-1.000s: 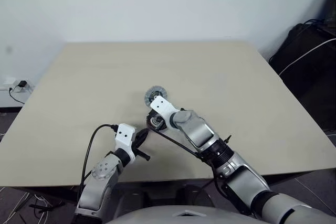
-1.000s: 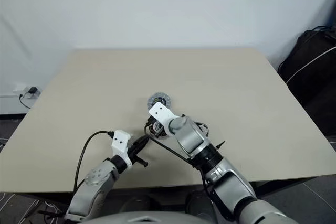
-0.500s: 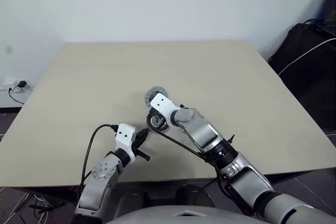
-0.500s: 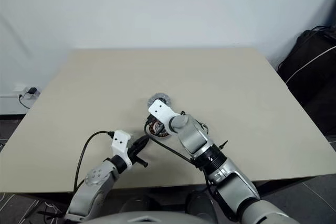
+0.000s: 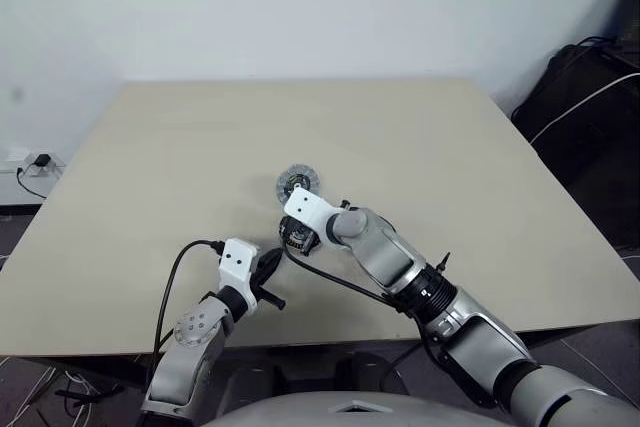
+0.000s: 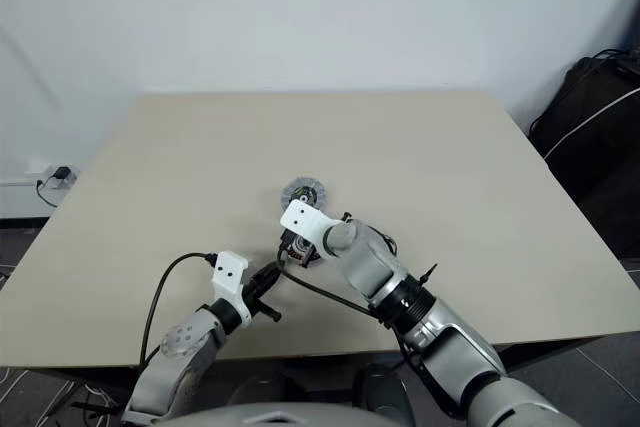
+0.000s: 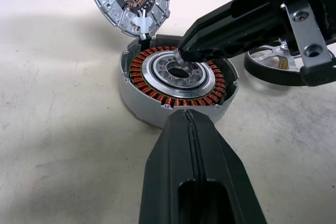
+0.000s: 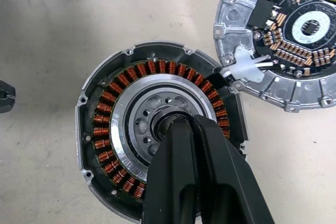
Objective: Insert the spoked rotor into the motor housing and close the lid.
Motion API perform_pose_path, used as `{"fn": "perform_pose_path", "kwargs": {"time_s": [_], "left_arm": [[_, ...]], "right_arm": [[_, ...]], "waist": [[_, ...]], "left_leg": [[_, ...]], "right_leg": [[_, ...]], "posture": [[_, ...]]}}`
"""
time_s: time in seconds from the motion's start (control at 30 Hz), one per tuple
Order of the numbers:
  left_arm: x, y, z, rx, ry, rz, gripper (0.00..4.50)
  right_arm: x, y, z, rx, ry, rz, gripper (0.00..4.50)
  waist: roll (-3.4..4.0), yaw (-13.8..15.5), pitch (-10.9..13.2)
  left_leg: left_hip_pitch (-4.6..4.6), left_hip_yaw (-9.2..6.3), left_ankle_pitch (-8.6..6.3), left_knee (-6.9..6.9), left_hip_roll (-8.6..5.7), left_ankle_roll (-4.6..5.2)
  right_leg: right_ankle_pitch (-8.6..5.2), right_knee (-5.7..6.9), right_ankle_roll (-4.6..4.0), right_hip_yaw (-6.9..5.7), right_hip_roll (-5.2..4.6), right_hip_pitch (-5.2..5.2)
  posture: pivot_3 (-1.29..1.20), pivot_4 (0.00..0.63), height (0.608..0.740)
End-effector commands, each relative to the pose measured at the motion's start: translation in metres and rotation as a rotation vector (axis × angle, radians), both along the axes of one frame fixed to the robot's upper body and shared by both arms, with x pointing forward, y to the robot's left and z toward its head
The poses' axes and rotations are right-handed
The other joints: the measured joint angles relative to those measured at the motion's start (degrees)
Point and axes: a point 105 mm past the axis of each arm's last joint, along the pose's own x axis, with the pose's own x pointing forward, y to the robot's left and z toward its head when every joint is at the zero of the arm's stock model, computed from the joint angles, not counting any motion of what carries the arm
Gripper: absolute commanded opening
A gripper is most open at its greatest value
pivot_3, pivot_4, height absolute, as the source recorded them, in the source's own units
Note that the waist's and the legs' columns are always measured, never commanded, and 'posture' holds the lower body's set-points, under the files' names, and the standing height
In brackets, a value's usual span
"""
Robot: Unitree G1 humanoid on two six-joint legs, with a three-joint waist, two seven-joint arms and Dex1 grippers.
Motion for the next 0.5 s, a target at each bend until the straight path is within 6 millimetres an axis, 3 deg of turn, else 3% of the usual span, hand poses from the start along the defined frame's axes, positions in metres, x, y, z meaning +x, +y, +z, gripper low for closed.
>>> {"fn": "perform_pose_path", "kwargs": {"time_s": [0.03,0.5], "left_arm": [[0.0033,-0.0013,0.0081,-0.010,-0.035,0.001,0.00],[0.0022,-0.0008,0.0076,-0.013,-0.033,0.010,0.00]], "right_arm": [[0.0078,0.0032,0.0153,0.001,-0.069,0.019,0.03],[0.0049,0.0007,0.0062,-0.041,-0.052,0.048,0.03]], "waist": [[0.00,0.0,0.0],[-0.01,0.0,0.0]], "left_leg": [[0.00,0.00,0.00,0.00,0.00,0.00],[0.00,0.00,0.00,0.02,0.00,0.00]], "right_leg": [[0.00,0.00,0.00,0.00,0.00,0.00],[0.00,0.01,0.00,0.00,0.00,0.01]], "posture": [[0.00,0.000,0.740],[0.00,0.000,0.740]]}}
